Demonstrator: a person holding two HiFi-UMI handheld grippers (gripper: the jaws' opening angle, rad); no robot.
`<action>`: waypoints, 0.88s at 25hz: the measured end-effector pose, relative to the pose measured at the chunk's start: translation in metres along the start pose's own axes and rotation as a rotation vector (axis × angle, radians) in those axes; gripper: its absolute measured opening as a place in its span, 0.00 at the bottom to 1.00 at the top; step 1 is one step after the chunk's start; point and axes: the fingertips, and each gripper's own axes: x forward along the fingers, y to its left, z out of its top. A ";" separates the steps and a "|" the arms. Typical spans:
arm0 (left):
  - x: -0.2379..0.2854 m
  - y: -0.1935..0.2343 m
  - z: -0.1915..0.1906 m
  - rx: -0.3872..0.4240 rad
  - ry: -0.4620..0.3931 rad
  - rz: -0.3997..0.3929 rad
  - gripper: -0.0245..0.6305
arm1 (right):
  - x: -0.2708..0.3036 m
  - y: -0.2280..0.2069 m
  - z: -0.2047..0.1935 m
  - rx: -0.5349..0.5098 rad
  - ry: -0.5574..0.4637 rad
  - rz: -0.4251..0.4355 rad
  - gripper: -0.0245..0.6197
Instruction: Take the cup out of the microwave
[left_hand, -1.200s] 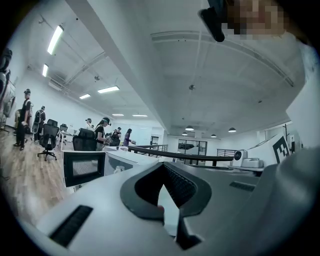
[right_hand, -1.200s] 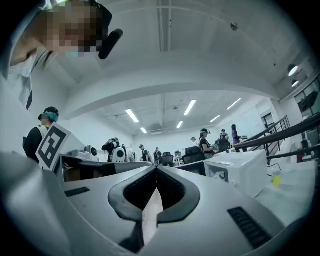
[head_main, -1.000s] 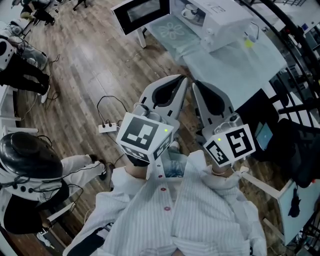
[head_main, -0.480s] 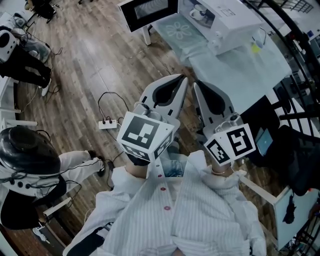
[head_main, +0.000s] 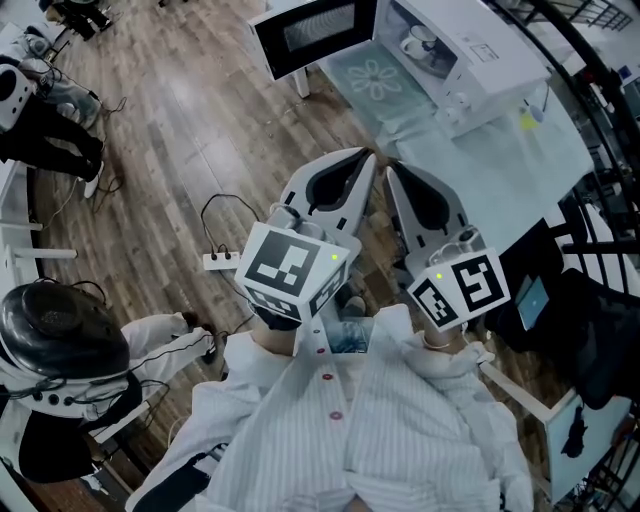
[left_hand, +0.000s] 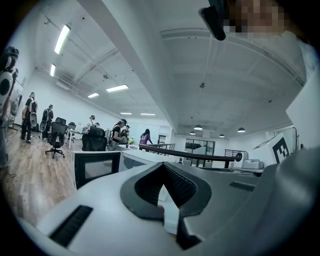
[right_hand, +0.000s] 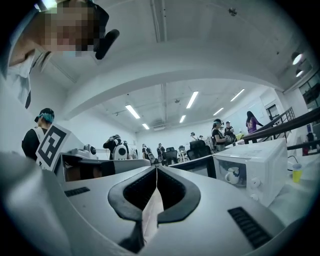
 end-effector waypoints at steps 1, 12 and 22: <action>0.004 0.009 0.001 0.000 0.001 -0.003 0.05 | 0.009 -0.002 0.000 -0.003 0.003 -0.002 0.09; 0.029 0.114 0.008 -0.024 0.004 -0.008 0.05 | 0.109 -0.016 -0.005 0.000 0.022 -0.042 0.09; 0.038 0.189 0.003 -0.030 0.022 -0.026 0.05 | 0.182 -0.013 -0.017 0.005 0.027 -0.071 0.09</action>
